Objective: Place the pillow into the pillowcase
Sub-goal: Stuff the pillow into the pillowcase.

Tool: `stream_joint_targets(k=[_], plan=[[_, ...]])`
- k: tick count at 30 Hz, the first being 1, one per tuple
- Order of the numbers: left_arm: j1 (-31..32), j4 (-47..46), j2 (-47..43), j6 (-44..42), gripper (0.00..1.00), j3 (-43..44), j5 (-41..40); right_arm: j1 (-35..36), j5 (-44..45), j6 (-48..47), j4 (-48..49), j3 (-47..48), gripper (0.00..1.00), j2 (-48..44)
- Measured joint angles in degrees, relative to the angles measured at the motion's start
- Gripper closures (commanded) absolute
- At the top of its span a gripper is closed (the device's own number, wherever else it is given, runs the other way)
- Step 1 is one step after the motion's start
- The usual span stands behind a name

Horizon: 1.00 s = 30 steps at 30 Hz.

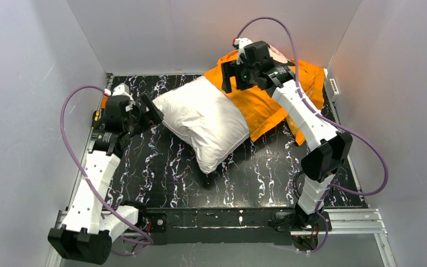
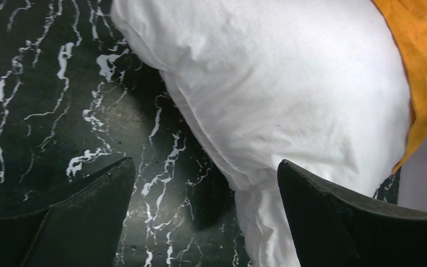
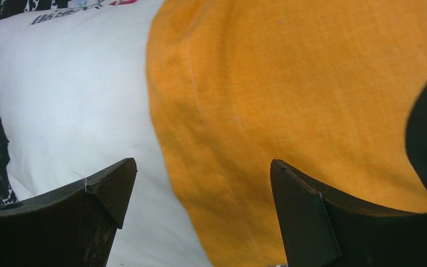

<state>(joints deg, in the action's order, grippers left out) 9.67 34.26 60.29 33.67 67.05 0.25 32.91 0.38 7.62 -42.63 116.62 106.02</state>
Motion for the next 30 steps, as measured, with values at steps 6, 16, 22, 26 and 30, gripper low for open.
stream_joint_targets(k=[6, 16, 22, 26, 30], plan=[[-0.6, -2.6, -6.2, 1.4, 0.02, -7.1, 0.2, -6.1, -0.4, 3.4, 2.6, -5.0, 0.02, -4.2], [-0.6, -17.0, -2.9, 20.7, 0.02, -22.6, 17.9, -6.9, -2.6, 4.7, 2.9, -5.9, 0.02, -4.2], [0.5, -28.5, 3.3, 31.0, 0.03, -25.8, 24.3, -6.1, -3.3, 3.3, 2.2, -5.8, 0.02, -3.3], [2.4, -32.4, 9.9, 33.0, 0.06, -23.3, 26.5, -4.9, -2.2, 1.9, 1.6, -4.1, 0.02, 0.2], [3.5, -34.1, 11.9, 33.3, 0.15, -21.9, 26.3, -1.7, 2.0, -0.5, 0.3, -0.9, 0.08, 5.1]])
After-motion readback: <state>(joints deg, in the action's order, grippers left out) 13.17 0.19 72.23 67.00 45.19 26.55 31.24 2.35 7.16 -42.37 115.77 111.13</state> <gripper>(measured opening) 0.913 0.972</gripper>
